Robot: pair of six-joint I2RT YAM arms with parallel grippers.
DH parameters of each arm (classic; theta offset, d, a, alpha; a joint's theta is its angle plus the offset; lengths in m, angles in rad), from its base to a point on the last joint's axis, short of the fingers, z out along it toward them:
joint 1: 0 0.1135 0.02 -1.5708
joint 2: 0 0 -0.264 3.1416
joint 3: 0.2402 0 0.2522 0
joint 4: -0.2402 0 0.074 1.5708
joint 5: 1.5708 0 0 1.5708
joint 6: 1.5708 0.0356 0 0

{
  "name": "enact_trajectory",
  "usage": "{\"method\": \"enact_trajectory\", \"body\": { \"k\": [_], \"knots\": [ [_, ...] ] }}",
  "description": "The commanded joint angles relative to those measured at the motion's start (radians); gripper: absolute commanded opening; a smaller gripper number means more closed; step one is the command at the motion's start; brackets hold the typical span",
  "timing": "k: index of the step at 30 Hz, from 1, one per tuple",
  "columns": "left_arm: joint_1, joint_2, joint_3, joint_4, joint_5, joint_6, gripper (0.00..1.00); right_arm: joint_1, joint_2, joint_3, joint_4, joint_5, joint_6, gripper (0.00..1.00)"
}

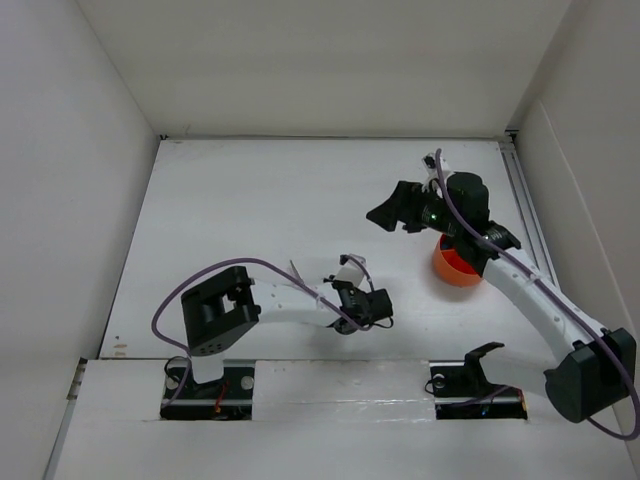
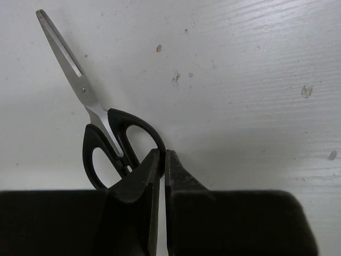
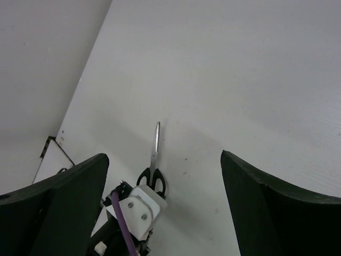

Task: Sort the stationery into containers
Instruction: Pick up the scissors from the center of the board.

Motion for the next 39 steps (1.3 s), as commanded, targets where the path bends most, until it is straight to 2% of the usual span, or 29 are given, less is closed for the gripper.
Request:
{"method": "enact_trajectory", "body": {
  "k": [1, 9, 25, 39],
  "knots": [
    [0.001, -0.078, 0.050, -0.081, -0.046, -0.002, 0.00, -0.006, 0.031, 0.054, 0.092, -0.117, -0.013, 0.92],
    [-0.105, -0.038, 0.200, -0.195, -0.123, -0.032, 0.00, 0.043, 0.177, 0.086, 0.169, -0.251, -0.003, 0.90],
    [-0.114, -0.084, 0.262, -0.241, -0.152, -0.042, 0.00, 0.078, 0.384, 0.095, 0.296, -0.487, 0.046, 0.86],
    [-0.114, -0.093, 0.389, -0.314, -0.184, -0.053, 0.00, 0.123, 0.470, 0.114, 0.335, -0.497, 0.068, 0.86]
  ]
}}
